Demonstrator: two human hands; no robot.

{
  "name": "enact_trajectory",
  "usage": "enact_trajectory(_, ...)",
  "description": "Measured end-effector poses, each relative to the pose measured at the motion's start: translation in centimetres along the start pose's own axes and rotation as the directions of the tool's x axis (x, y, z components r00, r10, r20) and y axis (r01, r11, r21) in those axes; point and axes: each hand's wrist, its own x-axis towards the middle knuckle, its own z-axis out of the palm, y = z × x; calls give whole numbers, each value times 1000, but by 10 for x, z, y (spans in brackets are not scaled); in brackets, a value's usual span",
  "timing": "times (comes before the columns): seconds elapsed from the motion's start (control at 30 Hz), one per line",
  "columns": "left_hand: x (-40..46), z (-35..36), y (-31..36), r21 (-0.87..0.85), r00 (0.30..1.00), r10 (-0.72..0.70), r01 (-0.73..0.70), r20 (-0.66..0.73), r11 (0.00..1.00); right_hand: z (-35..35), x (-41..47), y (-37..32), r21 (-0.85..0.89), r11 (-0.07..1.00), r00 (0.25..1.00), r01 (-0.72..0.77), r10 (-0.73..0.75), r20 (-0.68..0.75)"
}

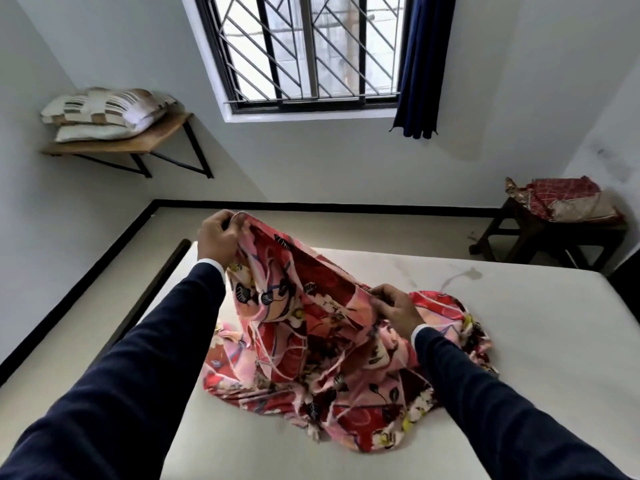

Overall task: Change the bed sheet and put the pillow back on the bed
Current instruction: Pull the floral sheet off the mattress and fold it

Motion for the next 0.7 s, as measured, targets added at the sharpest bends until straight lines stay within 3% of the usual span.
enact_trajectory(0.33, -20, 33, -32, 130, 991, -103, 91, 90, 987, -89, -19, -37, -316, 927, 979, 201, -201, 32)
enact_trajectory(0.47, -18, 38, -23, 63, 996, -87, 84, 38, 994, -98, -16, -44, -508, 823, 967, 255, -210, 145)
enact_trajectory(0.7, -11, 45, -3, -18, 999, -49, 49, 4, 999, -100, -12, -45, -604, 719, 939, 343, -275, 207)
